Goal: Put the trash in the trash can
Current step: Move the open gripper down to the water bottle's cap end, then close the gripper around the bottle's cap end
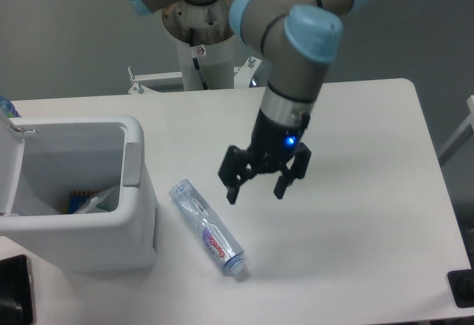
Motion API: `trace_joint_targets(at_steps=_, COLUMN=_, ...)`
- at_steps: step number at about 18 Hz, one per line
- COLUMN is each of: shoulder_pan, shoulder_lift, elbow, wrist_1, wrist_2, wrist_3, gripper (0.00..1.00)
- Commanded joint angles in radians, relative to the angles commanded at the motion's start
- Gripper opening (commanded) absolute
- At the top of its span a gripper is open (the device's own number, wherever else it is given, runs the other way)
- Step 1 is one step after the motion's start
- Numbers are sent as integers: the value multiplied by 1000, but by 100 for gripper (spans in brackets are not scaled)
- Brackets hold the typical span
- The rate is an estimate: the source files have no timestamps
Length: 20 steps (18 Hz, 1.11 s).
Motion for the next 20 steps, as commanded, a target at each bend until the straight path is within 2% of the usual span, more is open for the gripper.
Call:
trace_joint_targets(at_steps=5, shoulder_pan=-14, shoulder_lift=-98, elbow=51, wrist_1=3, wrist_2=32, wrist_3=-14, gripper=100)
trace_joint_targets(at_steps=11, shoulder_pan=-69, shoulder_lift=-198, elbow=83, wrist_1=90, wrist_2=138, wrist_3=-112, gripper=100)
trace_joint_targets(at_steps=14, shoulder_pan=-106, shoulder_lift=-241, elbow=103, wrist_1=92, wrist_2=195, wrist_3=-169, gripper=100)
trace_joint_targets(at_steps=20, shoulder_pan=-169, shoulder_lift=-273, elbow=100, wrist_1=92, wrist_2=250, wrist_3=-209, gripper=100)
